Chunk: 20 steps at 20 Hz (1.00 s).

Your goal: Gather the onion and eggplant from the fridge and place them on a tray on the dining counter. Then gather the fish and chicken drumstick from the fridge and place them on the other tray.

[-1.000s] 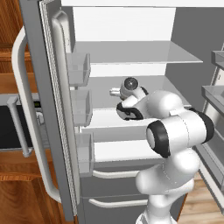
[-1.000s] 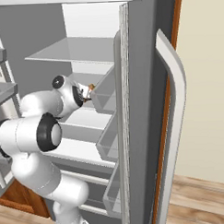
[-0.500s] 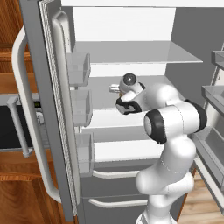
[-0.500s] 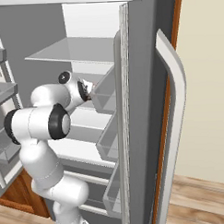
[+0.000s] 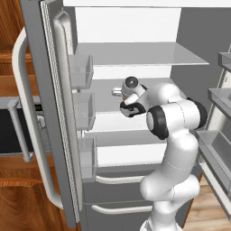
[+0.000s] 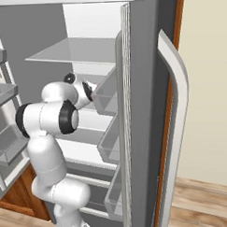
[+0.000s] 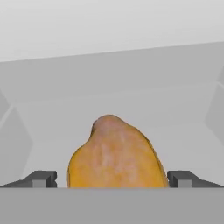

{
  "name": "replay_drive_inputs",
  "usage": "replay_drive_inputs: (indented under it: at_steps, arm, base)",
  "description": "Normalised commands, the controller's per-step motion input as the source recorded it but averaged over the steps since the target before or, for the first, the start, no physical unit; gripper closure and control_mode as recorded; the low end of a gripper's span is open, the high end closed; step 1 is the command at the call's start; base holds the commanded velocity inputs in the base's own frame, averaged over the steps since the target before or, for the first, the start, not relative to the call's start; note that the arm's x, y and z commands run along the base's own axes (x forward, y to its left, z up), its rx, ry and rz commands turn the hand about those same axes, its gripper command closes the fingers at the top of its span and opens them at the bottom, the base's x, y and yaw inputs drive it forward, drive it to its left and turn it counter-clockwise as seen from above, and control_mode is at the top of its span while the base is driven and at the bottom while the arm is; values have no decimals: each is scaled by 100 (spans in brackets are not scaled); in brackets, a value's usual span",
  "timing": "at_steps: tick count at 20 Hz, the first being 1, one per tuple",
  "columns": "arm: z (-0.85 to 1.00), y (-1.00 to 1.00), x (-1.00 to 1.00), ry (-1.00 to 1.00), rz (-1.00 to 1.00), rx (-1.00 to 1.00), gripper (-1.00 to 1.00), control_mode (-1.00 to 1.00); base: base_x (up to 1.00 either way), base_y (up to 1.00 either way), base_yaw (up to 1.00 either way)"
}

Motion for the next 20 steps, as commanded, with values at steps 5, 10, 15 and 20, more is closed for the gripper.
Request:
replay_drive_inputs:
  at_steps: [5,10,15,20]
  arm:
    - [-57,0,12,12,0,0,100,-100]
    - [-82,0,-17,20,0,0,100,-100]
    - [-99,6,-38,-2,0,-3,100,-100]
    - [-100,6,-76,-28,-1,-6,100,-100]
  base:
    - [0,0,0]
    - [0,0,0]
    - [0,0,0]
    - [0,0,0]
